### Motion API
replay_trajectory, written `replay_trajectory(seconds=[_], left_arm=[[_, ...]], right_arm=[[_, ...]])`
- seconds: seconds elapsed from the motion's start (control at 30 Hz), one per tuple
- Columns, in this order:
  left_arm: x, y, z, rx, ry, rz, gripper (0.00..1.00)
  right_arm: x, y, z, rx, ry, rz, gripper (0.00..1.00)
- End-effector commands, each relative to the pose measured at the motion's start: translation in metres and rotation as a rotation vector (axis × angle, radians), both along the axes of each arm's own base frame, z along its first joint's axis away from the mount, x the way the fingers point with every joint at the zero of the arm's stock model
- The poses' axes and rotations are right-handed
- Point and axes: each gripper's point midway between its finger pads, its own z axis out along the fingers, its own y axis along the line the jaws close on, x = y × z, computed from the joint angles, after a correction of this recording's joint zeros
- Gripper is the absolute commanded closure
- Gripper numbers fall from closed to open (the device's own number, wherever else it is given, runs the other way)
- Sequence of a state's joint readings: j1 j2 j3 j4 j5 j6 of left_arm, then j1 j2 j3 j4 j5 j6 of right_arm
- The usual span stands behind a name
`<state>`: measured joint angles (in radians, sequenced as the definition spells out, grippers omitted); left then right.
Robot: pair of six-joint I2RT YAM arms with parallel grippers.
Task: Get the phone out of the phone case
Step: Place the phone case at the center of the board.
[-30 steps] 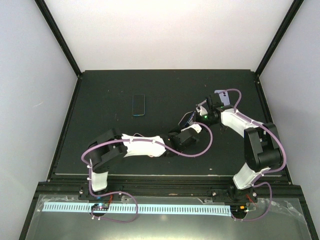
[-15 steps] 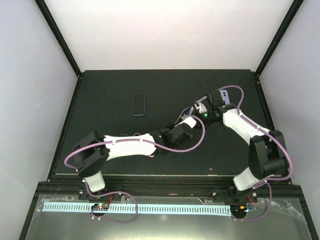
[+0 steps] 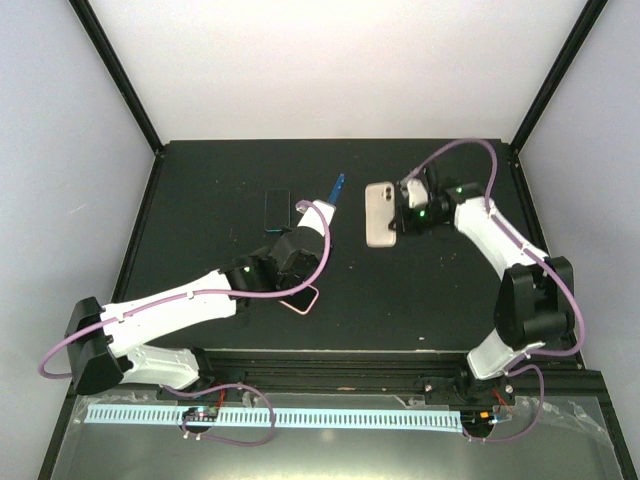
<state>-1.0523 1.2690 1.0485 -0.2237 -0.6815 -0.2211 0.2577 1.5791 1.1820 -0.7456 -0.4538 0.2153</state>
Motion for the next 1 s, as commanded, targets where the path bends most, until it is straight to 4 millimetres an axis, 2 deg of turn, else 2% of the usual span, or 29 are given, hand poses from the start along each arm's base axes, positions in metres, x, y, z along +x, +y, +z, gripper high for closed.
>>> replay_trajectory(seconds=[0.0,0.1,0.33,0.67,0.8,0.97], left_arm=[[-0.001,0.031,0.001,0.035,-0.008,0.064,0.98],[-0.001,0.048,-0.007,0.074,-0.010,0.100,0.98],[0.000,0.065,-0.018,0.067,0.010,0.126,0.98],[0.012,0.066,-0.046,0.123,0.055,0.134,0.98],[0.014,0.063,-0.051,0.129,0.067,0.127,0.98],[0.016,0.061,-0.055,0.131,0.076,0.121,0.98]], right_arm=[[0.045,-0.029,0.030,-0.069,-0.197,0.184,0.99],[0.064,-0.052,0.024,-0.102,-0.188,0.181,0.99],[0.092,-0.081,-0.020,-0.134,-0.048,0.134,0.99],[0.126,-0.117,-0.071,-0.225,0.005,0.020,0.99],[0.134,-0.128,-0.084,-0.230,0.033,-0.019,0.99],[0.149,-0.141,-0.088,-0.275,0.001,-0.034,0.98]])
